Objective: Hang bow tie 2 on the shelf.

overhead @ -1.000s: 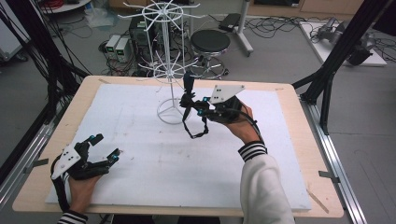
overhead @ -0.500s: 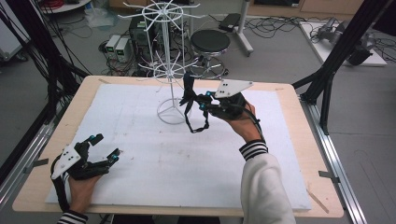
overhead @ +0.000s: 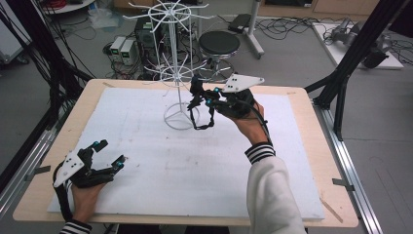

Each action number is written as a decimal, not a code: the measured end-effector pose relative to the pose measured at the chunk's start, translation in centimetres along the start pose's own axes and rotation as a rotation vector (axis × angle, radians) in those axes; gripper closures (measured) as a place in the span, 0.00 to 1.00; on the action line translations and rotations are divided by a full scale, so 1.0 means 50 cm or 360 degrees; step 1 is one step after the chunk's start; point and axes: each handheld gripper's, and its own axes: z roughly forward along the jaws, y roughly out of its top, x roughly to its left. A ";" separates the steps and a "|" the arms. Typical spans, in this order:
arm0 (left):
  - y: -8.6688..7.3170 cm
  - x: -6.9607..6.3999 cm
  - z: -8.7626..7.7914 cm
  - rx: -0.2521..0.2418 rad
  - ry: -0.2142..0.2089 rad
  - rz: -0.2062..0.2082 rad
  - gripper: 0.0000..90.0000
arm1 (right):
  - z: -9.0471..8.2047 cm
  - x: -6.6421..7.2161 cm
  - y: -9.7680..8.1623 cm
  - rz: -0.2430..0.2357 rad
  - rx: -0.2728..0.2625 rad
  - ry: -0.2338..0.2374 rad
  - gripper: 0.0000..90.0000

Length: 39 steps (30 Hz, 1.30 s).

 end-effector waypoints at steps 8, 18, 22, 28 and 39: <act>0.000 0.000 0.000 -0.0001 -0.0001 -0.0002 0.17 | 0.016 -0.001 0.008 0.0054 -0.0020 -0.0046 0.85; 0.000 0.000 0.000 -0.0001 -0.0001 -0.0002 0.17 | 0.030 0.000 0.008 0.0120 0.0016 -0.0155 0.85; 0.000 0.000 0.000 0.0000 -0.0001 -0.0001 0.16 | 0.036 0.003 0.009 0.0161 0.0021 -0.0203 0.85; 0.000 0.000 0.000 -0.0001 -0.0002 0.0000 0.16 | 0.047 0.006 0.010 0.0192 0.0026 -0.0241 0.85; 0.000 0.001 0.000 -0.0002 -0.0002 -0.0002 0.16 | 0.064 0.009 0.006 0.0266 0.0059 -0.0335 0.85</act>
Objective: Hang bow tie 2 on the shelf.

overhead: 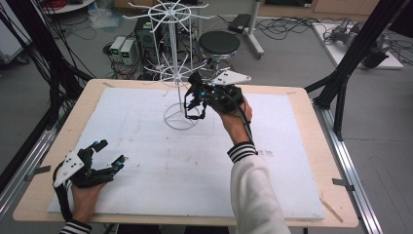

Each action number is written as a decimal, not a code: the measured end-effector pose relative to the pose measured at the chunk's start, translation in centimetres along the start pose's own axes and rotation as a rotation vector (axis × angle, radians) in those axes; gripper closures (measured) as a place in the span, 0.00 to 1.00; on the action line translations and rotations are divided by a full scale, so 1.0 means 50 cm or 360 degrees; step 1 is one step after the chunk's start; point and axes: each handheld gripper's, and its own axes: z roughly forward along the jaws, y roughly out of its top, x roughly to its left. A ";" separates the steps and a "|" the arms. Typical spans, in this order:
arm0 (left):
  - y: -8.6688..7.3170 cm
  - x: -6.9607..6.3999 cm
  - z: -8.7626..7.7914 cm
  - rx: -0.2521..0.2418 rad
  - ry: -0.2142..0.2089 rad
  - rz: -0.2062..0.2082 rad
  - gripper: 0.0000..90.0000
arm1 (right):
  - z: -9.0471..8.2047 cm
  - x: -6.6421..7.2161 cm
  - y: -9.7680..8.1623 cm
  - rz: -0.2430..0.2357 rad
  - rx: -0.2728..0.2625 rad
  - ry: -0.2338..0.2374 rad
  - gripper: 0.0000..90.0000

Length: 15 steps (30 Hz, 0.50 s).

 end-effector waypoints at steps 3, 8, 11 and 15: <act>0.000 0.000 0.000 -0.0001 0.0000 0.0000 0.16 | 0.005 0.000 -0.001 0.0014 0.0006 -0.0014 0.85; 0.000 0.000 0.000 0.0000 0.0000 0.0001 0.16 | 0.011 0.000 -0.004 0.0059 0.0023 -0.0024 0.85; 0.000 0.000 0.000 0.0001 0.0000 0.0004 0.16 | 0.016 0.002 -0.005 0.0053 0.0033 -0.0043 0.85; 0.000 0.000 0.000 0.0001 0.0000 0.0002 0.16 | 0.022 0.003 -0.008 0.0062 0.0046 -0.0051 0.85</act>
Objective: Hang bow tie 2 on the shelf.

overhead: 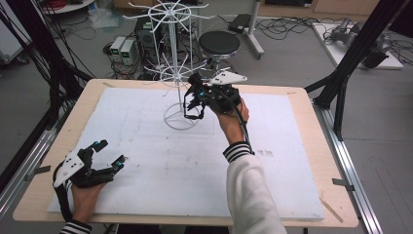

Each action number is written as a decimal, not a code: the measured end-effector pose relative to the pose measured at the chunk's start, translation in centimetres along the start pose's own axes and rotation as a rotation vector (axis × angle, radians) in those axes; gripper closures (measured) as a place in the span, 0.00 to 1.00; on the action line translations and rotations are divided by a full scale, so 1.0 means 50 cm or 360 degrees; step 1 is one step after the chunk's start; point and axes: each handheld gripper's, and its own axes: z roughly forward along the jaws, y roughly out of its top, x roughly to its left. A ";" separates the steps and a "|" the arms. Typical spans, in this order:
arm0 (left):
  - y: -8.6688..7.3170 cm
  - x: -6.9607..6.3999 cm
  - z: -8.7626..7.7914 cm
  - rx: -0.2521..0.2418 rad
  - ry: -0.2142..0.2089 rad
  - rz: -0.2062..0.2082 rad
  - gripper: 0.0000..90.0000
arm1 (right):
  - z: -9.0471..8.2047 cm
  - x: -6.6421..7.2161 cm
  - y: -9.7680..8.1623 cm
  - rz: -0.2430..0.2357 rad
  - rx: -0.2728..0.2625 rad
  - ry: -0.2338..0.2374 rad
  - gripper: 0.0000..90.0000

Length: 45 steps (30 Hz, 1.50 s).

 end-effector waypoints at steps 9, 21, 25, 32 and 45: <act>0.000 0.000 0.000 0.0000 0.0000 0.0000 0.16 | 0.013 0.003 -0.006 0.0007 0.0049 -0.0049 0.85; 0.000 0.000 0.000 -0.0003 0.0000 0.0002 0.16 | 0.018 0.002 -0.020 0.0014 0.0081 -0.0029 0.84; 0.000 0.000 0.000 -0.0003 0.0000 0.0001 0.16 | 0.018 0.001 -0.023 0.0013 0.0081 -0.0007 0.82; 0.000 0.000 0.000 -0.0003 0.0000 0.0002 0.16 | 0.018 0.003 -0.029 0.0001 0.0090 0.0035 0.79; 0.000 0.001 0.000 -0.0002 0.0005 -0.0003 0.16 | -0.019 0.021 -0.051 -0.0037 0.0050 0.0163 0.11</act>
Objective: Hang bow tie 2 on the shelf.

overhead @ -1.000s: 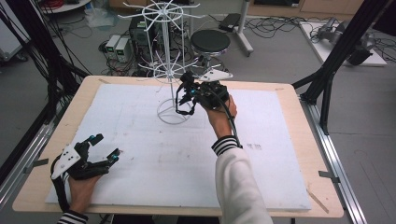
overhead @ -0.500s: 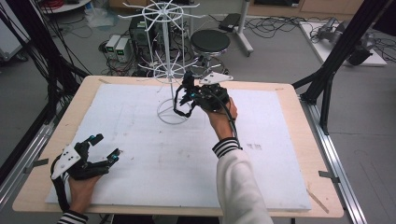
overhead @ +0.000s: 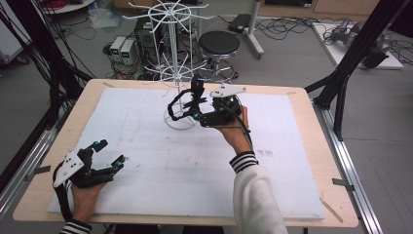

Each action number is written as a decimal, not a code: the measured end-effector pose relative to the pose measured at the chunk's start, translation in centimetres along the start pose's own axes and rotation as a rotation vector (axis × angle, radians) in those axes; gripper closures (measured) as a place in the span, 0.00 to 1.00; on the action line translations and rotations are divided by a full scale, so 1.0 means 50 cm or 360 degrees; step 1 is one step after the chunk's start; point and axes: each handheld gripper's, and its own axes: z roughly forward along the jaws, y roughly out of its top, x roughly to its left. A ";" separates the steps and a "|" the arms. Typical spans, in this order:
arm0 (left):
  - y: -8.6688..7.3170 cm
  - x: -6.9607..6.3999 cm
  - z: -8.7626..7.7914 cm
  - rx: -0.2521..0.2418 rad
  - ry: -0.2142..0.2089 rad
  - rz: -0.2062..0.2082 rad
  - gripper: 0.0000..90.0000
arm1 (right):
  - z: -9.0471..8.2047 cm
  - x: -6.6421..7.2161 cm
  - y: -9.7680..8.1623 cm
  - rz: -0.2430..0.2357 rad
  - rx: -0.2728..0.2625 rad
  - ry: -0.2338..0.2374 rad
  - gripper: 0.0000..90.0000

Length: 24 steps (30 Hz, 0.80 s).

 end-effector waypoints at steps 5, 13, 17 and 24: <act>0.000 -0.001 -0.001 -0.0003 -0.0007 0.0000 0.16 | -0.051 -0.002 -0.023 0.0048 -0.0052 -0.0012 0.01; 0.000 -0.001 -0.001 -0.0004 -0.0006 0.0000 0.16 | -0.151 -0.004 -0.088 0.0075 -0.0161 -0.0113 0.01; 0.000 0.000 -0.002 -0.0010 -0.0006 0.0002 0.16 | -0.191 0.002 -0.131 0.0067 -0.0163 -0.0159 0.01; 0.000 0.001 -0.002 -0.0007 -0.0007 -0.0001 0.16 | -0.246 0.019 -0.217 0.0101 -0.0263 -0.0192 0.01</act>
